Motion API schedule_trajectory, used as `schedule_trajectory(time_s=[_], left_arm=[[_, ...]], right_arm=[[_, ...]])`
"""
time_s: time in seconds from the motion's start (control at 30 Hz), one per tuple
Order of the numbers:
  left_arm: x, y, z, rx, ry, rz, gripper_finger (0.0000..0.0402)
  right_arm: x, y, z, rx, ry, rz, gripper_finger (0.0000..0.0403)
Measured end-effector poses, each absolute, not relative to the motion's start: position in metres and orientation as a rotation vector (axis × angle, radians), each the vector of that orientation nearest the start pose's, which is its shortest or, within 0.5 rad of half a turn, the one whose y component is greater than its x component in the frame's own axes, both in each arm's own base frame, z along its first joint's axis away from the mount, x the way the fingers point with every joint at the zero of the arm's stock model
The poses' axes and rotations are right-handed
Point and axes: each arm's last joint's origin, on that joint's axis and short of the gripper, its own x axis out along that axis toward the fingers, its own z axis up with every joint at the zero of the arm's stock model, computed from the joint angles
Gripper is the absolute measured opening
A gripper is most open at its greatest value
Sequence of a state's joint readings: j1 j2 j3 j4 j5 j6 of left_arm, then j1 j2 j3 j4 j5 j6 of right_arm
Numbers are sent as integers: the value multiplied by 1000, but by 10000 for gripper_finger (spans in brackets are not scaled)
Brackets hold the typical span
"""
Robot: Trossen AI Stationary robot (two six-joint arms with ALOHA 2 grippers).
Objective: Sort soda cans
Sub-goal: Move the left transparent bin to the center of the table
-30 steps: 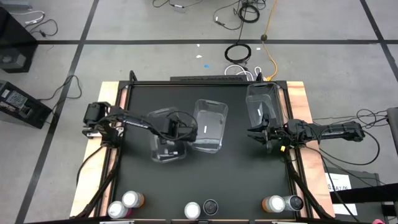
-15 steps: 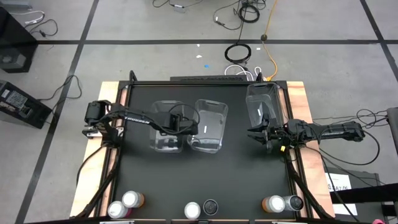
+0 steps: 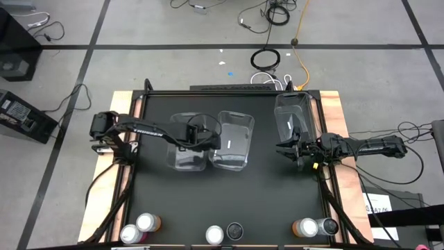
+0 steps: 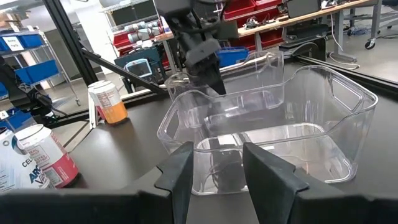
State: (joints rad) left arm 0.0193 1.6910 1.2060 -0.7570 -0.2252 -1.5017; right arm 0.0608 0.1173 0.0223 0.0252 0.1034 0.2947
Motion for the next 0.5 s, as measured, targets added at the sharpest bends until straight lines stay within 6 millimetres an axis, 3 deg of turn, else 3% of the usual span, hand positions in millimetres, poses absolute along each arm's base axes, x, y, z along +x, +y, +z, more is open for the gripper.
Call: schedule_trajectory(time_s=[0.17, 0.5], left_arm=[[320, 15, 224, -1151, 807, 1060, 38], [320, 19, 222, -1127, 825, 1071, 39]], right_arm=[[104, 3, 164, 289, 63, -52, 130], [104, 3, 164, 289, 63, -53, 130]])
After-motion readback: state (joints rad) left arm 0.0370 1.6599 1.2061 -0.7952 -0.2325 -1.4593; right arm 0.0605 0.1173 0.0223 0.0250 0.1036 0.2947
